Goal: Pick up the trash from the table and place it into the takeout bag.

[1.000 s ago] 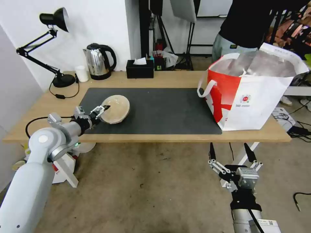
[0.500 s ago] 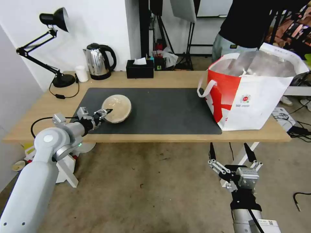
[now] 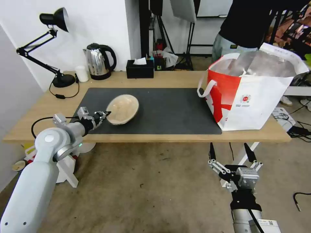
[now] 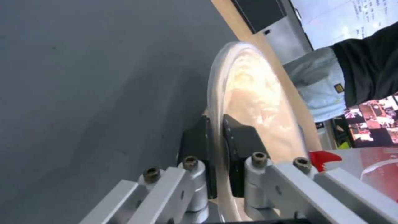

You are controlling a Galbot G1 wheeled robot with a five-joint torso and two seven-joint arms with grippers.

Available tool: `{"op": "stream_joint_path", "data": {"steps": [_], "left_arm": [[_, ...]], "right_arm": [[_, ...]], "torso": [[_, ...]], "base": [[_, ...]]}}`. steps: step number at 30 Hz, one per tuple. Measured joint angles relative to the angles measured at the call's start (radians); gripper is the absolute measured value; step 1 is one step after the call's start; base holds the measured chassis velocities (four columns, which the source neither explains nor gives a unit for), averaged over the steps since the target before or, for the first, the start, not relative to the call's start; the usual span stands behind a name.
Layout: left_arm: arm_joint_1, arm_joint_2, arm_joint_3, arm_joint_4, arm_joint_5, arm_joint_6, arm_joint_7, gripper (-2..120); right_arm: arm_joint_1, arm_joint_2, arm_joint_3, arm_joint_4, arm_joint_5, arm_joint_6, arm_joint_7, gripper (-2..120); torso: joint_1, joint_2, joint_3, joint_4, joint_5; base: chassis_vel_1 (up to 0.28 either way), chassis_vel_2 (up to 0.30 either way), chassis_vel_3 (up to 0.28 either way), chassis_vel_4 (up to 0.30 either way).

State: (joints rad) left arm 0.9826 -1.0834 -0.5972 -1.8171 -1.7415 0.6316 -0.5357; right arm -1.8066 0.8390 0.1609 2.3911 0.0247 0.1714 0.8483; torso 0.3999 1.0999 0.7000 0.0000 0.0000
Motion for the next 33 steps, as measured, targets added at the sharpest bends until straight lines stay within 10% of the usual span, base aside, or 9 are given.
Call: {"op": "stream_joint_path", "data": {"steps": [21,33], "left_arm": [[0.03,0.002,-0.027,-0.047,0.008,-0.003,0.057,0],[-0.043,0.129,-0.014,-0.074,-0.009,-0.04,0.193,0]], "right_arm": [[0.0,0.0,0.0,0.0,0.0,0.0,0.0,100],[0.0,0.0,0.0,0.0,0.0,0.0,0.0,100]], "torso": [[0.0,0.0,0.0,-0.0001,0.0],[0.0,0.0,0.0,0.0,-0.0001]], "base": [[0.0,0.0,0.0,0.0],[0.0,0.0,0.0,0.0]]}}
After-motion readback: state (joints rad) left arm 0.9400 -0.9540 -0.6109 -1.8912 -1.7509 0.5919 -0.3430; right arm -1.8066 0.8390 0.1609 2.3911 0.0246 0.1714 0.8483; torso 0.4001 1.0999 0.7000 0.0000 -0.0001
